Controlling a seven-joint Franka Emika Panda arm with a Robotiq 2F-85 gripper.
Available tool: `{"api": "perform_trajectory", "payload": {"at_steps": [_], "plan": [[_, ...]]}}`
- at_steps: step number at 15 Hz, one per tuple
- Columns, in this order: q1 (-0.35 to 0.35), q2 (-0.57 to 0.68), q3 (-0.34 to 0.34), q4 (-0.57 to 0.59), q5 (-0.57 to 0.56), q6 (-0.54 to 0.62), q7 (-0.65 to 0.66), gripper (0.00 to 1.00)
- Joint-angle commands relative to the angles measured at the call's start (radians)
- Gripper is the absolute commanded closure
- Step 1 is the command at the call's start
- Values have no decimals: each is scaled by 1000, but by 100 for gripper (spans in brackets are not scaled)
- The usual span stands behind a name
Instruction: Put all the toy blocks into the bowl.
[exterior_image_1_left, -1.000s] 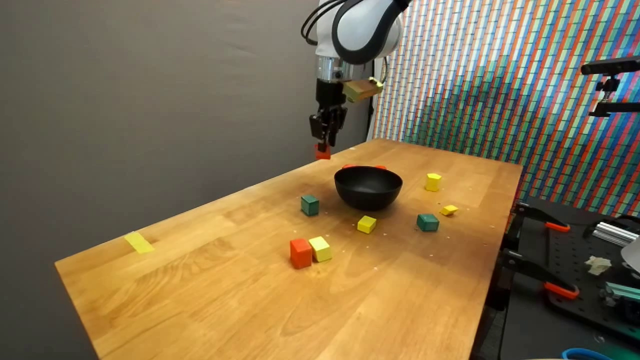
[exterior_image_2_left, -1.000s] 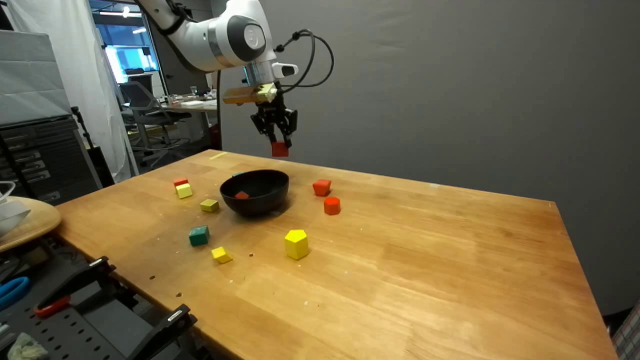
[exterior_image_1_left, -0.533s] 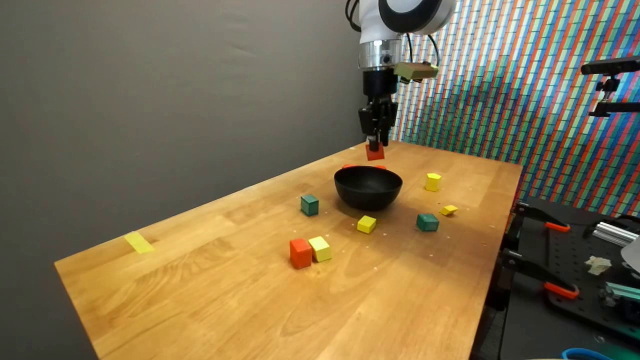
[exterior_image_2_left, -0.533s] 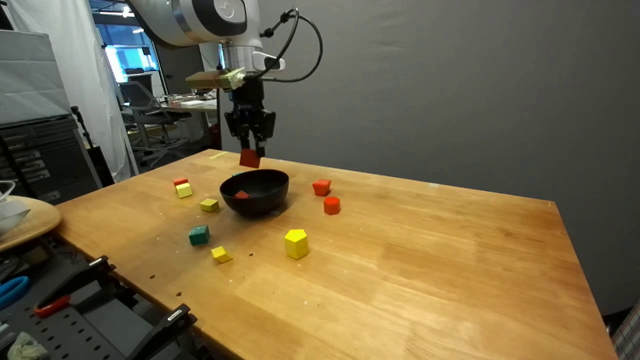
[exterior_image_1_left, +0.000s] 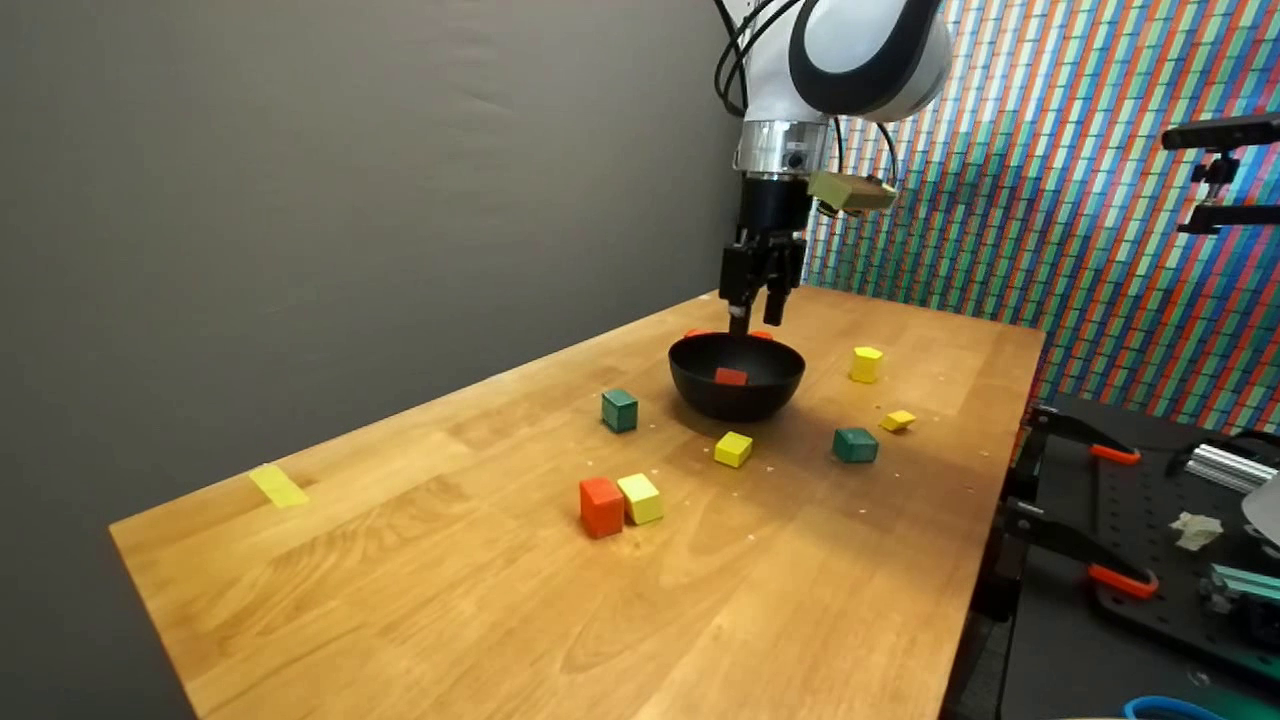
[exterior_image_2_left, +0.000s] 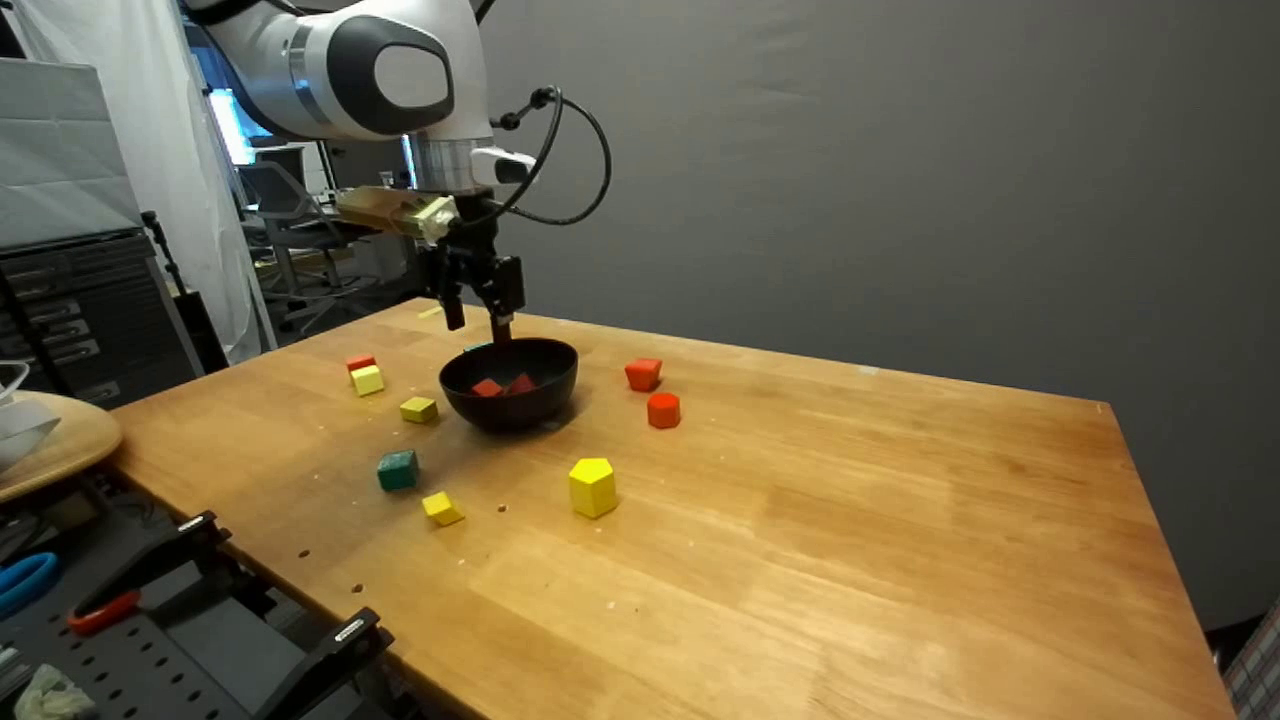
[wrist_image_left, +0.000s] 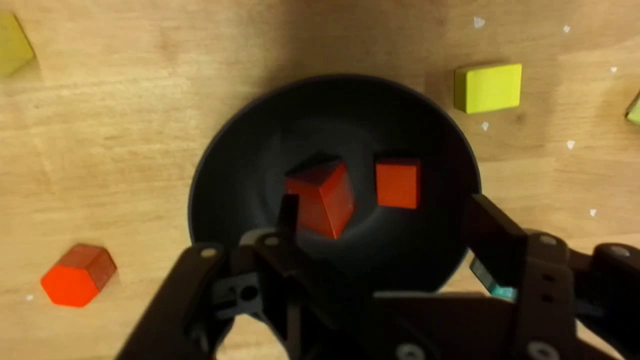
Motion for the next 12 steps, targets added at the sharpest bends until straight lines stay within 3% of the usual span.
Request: {"api": "perform_trajectory", "payload": {"at_steps": [1, 4, 7, 8, 12], "plan": [[33, -110, 16, -53, -69, 108, 54, 0], [62, -83, 44, -2, -102, 145, 79, 0], [70, 18, 80, 86, -65, 119, 38, 0], [63, -53, 71, 21, -76, 112, 52, 0], [94, 64, 60, 112, -139, 104, 85, 0]]}}
